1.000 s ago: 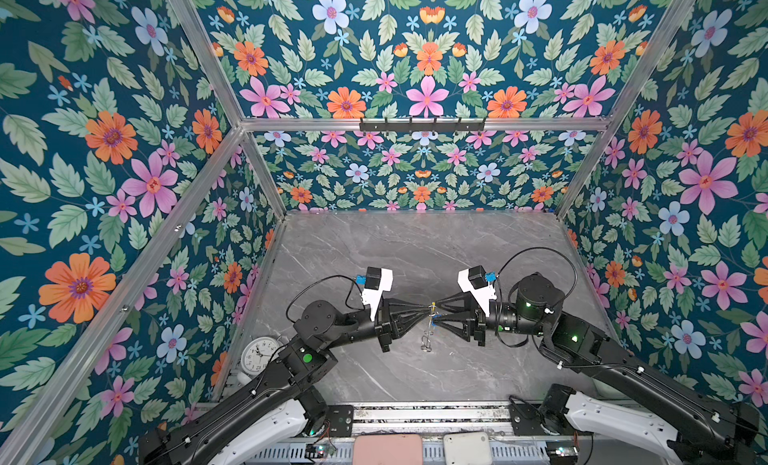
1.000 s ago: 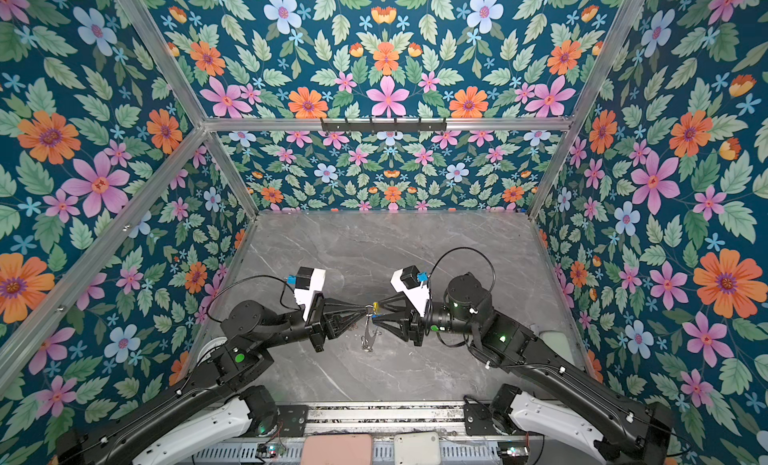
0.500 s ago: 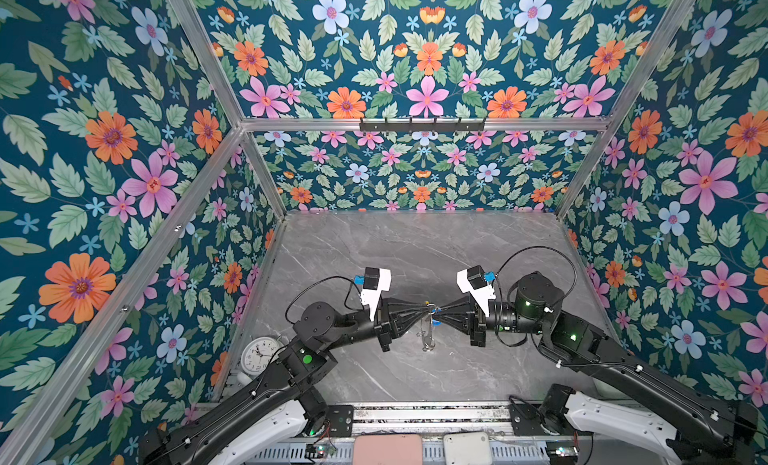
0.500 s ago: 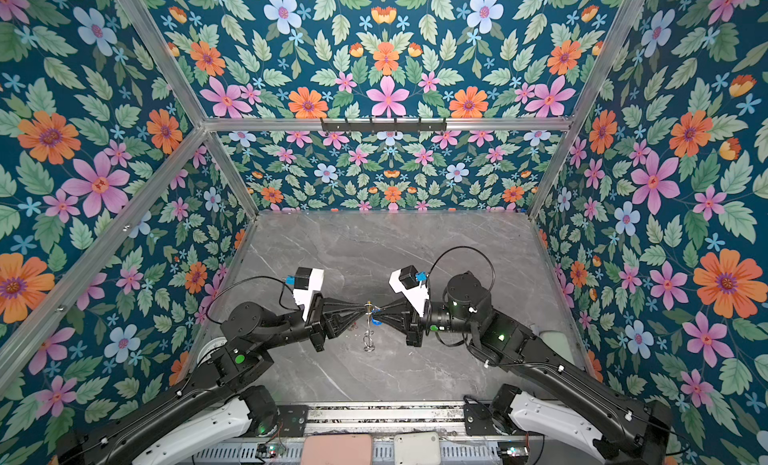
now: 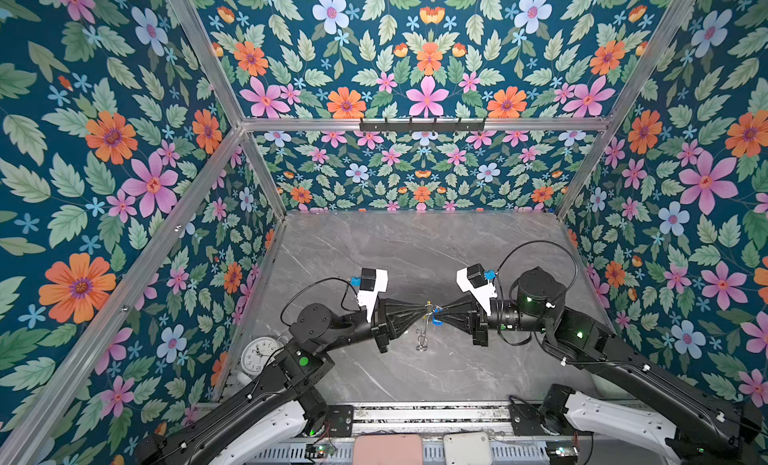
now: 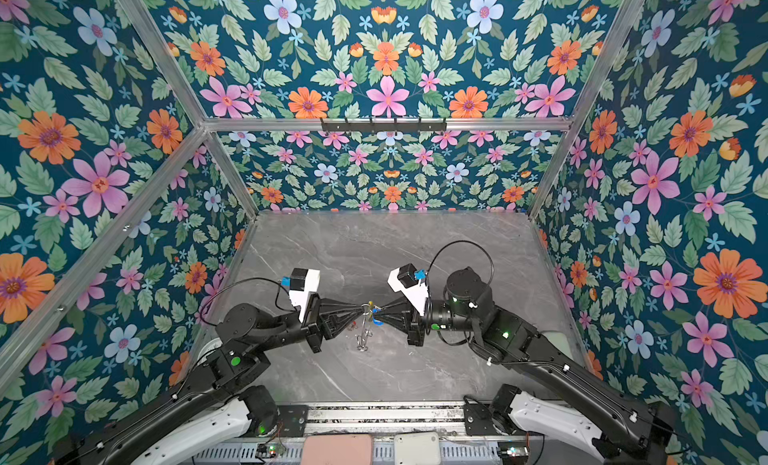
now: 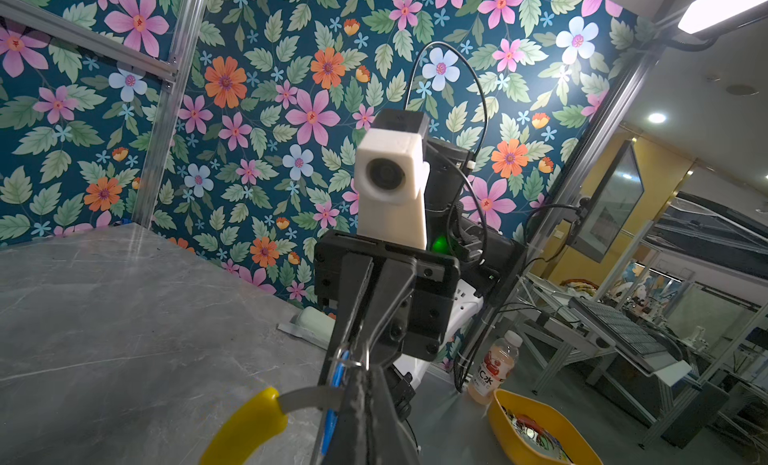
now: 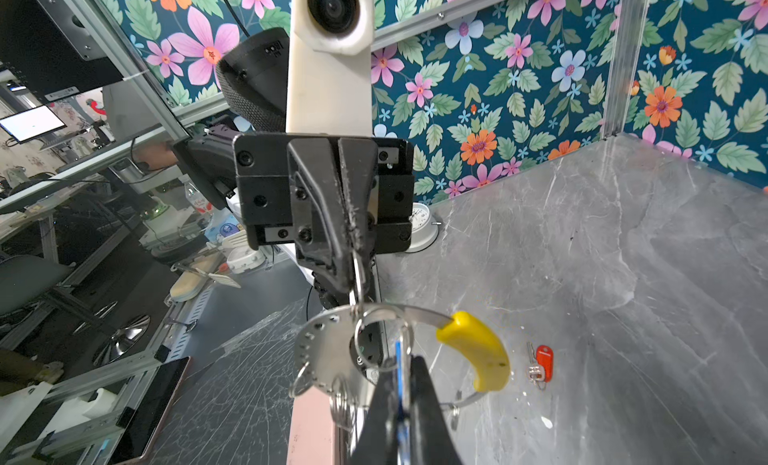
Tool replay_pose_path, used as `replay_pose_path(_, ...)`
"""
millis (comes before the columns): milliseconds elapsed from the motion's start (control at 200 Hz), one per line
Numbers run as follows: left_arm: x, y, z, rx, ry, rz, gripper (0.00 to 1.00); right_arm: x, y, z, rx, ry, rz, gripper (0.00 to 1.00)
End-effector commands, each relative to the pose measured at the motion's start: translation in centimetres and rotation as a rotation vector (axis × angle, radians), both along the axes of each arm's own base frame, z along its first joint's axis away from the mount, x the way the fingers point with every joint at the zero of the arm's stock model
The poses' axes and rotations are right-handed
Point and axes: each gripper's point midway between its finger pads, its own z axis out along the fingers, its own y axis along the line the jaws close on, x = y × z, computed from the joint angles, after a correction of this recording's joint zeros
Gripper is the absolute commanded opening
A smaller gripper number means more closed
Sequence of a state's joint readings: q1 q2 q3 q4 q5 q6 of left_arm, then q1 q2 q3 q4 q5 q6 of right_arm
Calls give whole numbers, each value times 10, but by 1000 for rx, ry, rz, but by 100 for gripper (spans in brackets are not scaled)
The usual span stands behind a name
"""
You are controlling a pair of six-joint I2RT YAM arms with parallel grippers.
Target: Remove the keys from the keyring
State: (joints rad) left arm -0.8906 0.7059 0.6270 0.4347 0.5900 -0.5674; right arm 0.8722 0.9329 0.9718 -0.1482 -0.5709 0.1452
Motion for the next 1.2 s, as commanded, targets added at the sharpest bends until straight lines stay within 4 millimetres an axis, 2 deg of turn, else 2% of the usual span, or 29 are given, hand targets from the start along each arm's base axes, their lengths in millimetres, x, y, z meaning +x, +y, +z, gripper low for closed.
replay_pose_path(0,2,6,16,-68,-33,30,0,-3,3,-3,-15,6,29,0)
replay_pose_path(290,11,19,28,-172,-34,111,0,-3,9,-7,-15,30,51,0)
replay_pose_path(495,14,20,29,-204,-25,121,0,-3,16,-10,-33,28,60,0)
replay_pose_path(845,21,21,29,-221,26,140,0,-4,24,-27,-132,6,46,0)
replay_pose_path(1160,10,17,26,-191,-10,82,0,-2,20,-24,-142,-11,20,0)
replay_pose_path(1195,8,16,26,-181,-20,74,0,-3,18,-23,-138,-15,14,8)
